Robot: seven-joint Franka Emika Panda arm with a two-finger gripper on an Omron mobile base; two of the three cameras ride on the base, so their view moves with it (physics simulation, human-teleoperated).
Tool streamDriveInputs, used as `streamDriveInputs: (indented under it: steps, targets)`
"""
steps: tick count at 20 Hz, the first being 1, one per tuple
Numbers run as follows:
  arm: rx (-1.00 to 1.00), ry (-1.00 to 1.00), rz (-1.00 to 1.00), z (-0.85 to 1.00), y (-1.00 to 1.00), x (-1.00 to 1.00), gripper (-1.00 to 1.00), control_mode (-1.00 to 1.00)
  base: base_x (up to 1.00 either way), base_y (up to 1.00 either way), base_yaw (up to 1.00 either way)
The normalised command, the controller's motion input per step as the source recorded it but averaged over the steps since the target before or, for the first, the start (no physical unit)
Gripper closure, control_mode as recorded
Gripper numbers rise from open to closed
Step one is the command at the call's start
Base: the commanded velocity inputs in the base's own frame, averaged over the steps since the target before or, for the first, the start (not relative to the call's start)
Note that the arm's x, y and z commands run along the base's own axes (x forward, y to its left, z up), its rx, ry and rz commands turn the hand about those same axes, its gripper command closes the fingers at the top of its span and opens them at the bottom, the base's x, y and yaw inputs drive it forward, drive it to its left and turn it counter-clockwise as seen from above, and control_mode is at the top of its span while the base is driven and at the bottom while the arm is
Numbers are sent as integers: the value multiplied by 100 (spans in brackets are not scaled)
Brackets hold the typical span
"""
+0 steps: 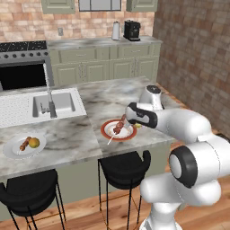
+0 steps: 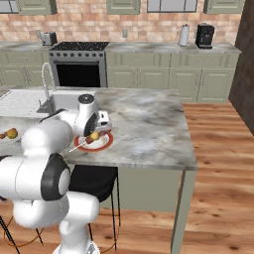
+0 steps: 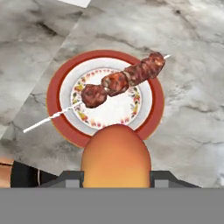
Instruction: Pick up the apple and mango from the fridge and place one fruit on each plate on the dining counter.
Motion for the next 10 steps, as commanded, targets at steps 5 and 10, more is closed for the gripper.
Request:
streamDriveInputs:
  steps: [5,10]
  targets:
    - [0,0,1,-56,2,37,100,-100,0,0,0]
    - [0,0,1,-45,6,36,100,-100,0,0,0]
